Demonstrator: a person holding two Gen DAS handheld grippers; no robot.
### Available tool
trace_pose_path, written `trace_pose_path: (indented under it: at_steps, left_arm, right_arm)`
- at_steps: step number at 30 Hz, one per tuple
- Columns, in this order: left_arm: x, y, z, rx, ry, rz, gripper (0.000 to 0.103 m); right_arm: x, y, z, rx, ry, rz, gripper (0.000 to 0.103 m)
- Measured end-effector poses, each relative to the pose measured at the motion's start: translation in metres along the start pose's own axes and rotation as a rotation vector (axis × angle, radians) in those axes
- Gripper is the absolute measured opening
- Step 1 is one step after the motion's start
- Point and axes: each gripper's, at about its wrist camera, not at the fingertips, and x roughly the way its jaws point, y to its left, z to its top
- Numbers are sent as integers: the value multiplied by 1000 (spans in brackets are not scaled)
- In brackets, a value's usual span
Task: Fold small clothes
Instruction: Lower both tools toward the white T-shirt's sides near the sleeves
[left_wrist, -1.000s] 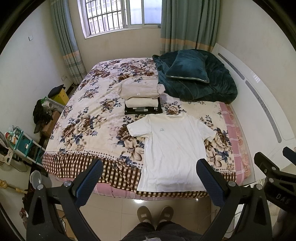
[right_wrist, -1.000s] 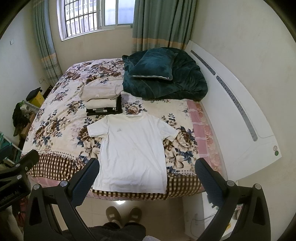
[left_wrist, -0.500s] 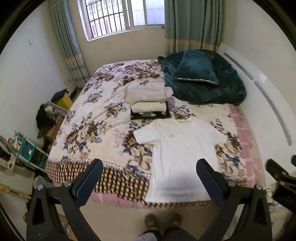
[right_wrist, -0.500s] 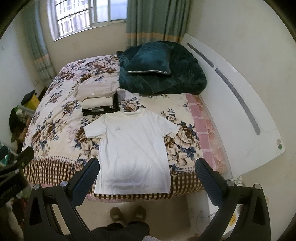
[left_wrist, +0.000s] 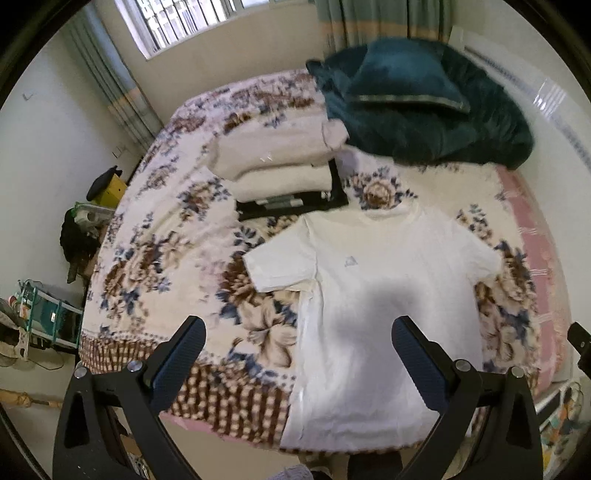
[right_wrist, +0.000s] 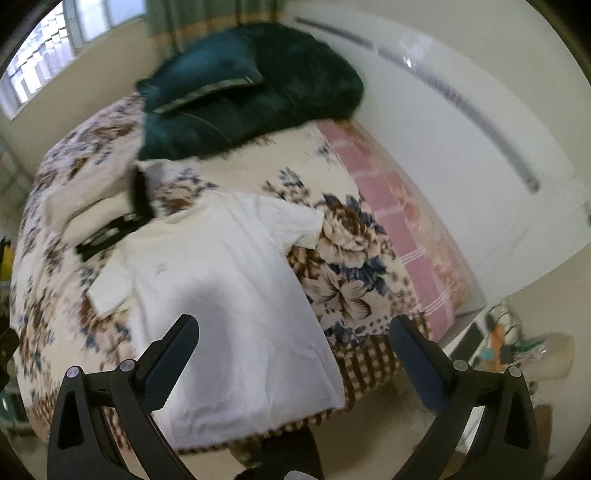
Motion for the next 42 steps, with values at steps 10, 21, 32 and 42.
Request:
trace_pose_path:
  at_steps: [10, 21, 32, 42]
  left_arm:
    - [203, -98, 25, 6, 254, 22, 103]
    - [335, -139, 19, -48, 396, -23, 103]
    - [344, -94, 18, -144, 392, -43, 103]
    - [325, -10, 0, -211, 325, 38, 103]
  right_arm:
    - [295, -73, 72, 263, 226, 73, 103]
    - [486, -107, 40, 926, 410, 403, 98]
    - [492, -48, 64, 1011, 180, 375, 13]
    - [410, 142, 106, -138, -142, 126, 9]
